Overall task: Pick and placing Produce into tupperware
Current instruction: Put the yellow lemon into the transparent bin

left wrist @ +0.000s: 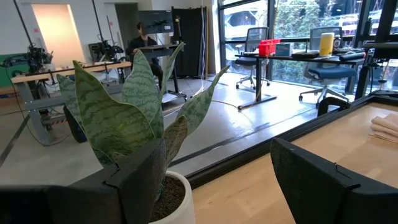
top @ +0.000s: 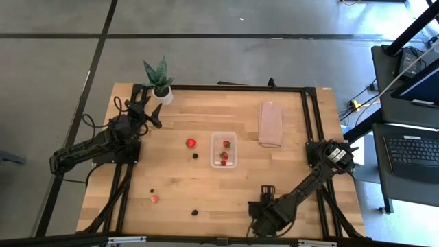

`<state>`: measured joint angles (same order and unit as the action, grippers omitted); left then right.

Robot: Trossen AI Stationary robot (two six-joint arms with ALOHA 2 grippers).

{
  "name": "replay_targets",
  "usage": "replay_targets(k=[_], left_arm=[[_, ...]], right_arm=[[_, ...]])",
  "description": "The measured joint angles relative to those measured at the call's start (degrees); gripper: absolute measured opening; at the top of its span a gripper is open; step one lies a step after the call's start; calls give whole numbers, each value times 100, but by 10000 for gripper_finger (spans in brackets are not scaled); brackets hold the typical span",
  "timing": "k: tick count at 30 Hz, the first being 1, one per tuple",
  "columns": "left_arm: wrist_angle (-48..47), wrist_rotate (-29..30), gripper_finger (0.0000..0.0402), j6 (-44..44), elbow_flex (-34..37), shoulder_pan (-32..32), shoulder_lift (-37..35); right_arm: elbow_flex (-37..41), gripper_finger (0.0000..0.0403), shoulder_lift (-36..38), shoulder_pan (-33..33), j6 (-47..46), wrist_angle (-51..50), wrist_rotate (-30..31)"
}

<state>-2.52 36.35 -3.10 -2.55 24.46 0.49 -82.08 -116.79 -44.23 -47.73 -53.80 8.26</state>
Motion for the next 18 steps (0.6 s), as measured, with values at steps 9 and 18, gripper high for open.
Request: replay_targets(k=[9, 18], left_arm=[[0, -1, 285, 7, -2, -1, -2], [0, -1, 285, 451, 0, 0, -2]], right_arm=[[-1150, 216, 0, 823, 452, -849, 1434], [-2661, 217, 0, 2374, 769, -1235, 1680]])
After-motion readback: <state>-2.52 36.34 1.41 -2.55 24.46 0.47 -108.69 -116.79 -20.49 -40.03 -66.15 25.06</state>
